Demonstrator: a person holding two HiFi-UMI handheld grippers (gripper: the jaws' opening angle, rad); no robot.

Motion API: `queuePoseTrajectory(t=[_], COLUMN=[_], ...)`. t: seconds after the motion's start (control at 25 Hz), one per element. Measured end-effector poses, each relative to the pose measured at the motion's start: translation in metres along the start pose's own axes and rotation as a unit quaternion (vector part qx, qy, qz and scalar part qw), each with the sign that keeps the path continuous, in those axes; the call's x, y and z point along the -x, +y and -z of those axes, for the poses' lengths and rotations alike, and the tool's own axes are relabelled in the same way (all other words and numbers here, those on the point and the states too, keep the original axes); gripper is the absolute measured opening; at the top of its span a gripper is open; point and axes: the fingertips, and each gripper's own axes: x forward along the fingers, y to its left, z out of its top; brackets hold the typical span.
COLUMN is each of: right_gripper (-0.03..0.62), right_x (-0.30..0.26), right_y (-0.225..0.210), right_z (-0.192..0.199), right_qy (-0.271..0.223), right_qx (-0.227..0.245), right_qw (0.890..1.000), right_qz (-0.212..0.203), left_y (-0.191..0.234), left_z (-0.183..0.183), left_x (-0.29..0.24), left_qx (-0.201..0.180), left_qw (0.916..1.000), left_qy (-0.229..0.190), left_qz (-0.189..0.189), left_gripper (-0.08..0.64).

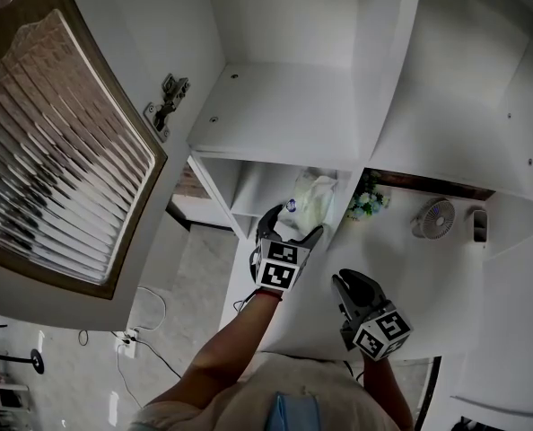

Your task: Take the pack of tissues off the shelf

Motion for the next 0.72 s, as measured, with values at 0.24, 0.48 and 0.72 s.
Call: queuePoseTrajectory(t=[0.24,0.48,0.72], right_gripper=[0.078,0.078,0.078], right_x=[0.001,0.001,0.002], right_y=[0.001,0.004,0.006], right_z=[-0.001,-0.002,-0.001], right_qy=[0.000,0.000,0.001], right_qx=[0.000,0.001,0.001], right_qw=[1.000,1.000,1.000], right_qz=[0.002,0.002,0.004], left_y=[0.003,0.008,0.012], left_z=[-0.004,-0.004,-0.007], left_x=[0.007,0.014,0.019], left_qx=[0.006,0.026,0.048], left_qw=[0.9999,0.9994,0.9986], left_qy=[-0.005,-0.004,-0.008], left_qz=[-0.013,-0.022,-0.020], left_gripper=[0.389,0.311,0.250])
